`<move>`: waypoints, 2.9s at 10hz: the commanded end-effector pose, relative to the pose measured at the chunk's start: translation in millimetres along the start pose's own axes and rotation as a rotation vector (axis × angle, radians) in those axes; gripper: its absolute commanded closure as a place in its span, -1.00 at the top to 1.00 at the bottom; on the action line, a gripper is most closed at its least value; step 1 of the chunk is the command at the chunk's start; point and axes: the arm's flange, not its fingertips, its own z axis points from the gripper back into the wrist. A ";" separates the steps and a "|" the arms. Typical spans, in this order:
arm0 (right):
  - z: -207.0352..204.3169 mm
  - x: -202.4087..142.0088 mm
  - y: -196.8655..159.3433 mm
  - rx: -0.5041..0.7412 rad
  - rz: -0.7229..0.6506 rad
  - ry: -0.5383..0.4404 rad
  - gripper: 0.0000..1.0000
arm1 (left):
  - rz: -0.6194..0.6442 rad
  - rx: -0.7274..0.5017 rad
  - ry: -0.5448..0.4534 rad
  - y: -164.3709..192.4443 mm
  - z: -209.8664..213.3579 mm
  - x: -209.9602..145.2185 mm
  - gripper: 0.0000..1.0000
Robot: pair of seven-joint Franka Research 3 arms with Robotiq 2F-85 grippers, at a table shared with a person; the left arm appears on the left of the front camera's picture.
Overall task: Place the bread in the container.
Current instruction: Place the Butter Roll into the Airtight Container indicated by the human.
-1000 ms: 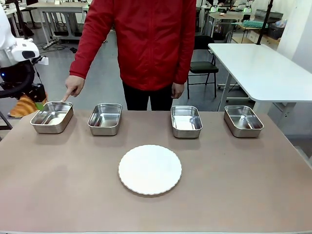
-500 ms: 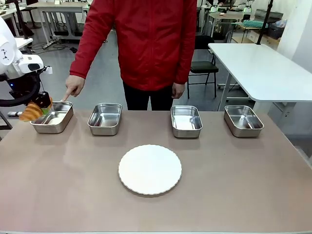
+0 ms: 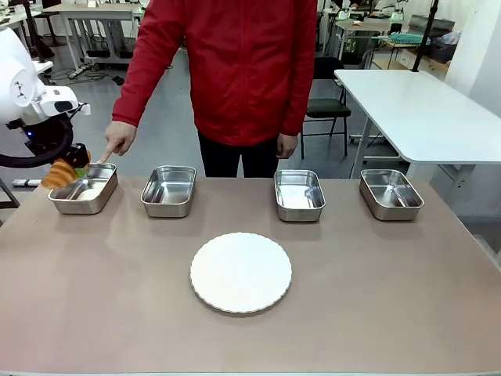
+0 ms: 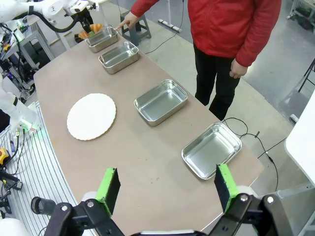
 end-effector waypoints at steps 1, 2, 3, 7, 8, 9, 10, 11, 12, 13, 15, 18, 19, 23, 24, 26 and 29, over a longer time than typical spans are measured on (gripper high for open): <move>0.6 1.0 0.3 0.006 0.017 -0.025 1.00 | 0.017 0.001 -0.021 11.7 -10.7 17.9 0.00; 0.6 1.0 0.3 0.006 0.017 -0.025 1.00 | 0.016 -0.012 -0.029 18.4 -16.5 23.9 0.00; 0.6 1.0 0.3 0.006 0.017 -0.025 1.00 | 0.013 -0.051 -0.018 23.8 -26.3 30.9 0.00; 0.6 1.0 0.3 0.006 0.017 -0.025 1.00 | -0.003 -0.109 -0.002 19.6 -41.5 35.1 0.00; 0.6 1.0 0.3 0.006 0.017 -0.025 1.00 | 0.003 -0.096 0.017 21.2 -45.8 36.3 0.75; 0.6 1.0 0.3 0.006 0.017 -0.025 1.00 | 0.005 -0.087 0.024 18.8 -47.3 35.9 1.00; 0.6 1.0 0.3 0.006 0.017 -0.025 1.00 | 0.001 -0.069 0.017 17.7 -45.9 35.8 1.00; 0.6 1.0 0.3 0.006 0.017 -0.025 1.00 | -0.001 -0.067 0.015 17.9 -44.4 36.4 1.00; 0.6 1.0 0.3 0.006 0.017 -0.025 1.00 | -0.003 -0.074 0.007 18.4 -41.8 35.1 1.00; 0.6 1.0 0.3 0.006 0.017 -0.025 1.00 | -0.003 -0.076 0.006 18.3 -39.9 34.4 1.00; 0.6 1.0 0.3 0.006 0.017 -0.025 1.00 | 0.006 -0.079 0.002 18.7 -38.2 35.2 1.00; 0.6 1.0 0.3 0.006 0.017 -0.025 1.00 | 0.011 -0.080 0.003 15.6 -42.3 35.7 1.00; 0.6 1.0 0.3 0.006 0.017 -0.025 1.00 | 0.011 -0.080 0.003 15.6 -42.3 35.7 1.00; 0.6 1.0 0.3 0.006 0.017 -0.025 1.00 | 0.008 -0.076 0.000 15.3 -43.1 36.3 1.00; 0.6 1.0 0.3 0.006 0.017 -0.025 1.00 | -0.001 -0.038 -0.073 -5.6 -17.2 23.6 1.00; 0.6 1.0 0.3 0.006 0.017 -0.025 1.00 | 0.026 0.076 -0.162 -45.7 19.8 -4.5 1.00; 0.6 1.0 0.3 0.006 0.017 -0.025 1.00 | 0.050 0.123 -0.252 -87.3 55.1 -59.5 1.00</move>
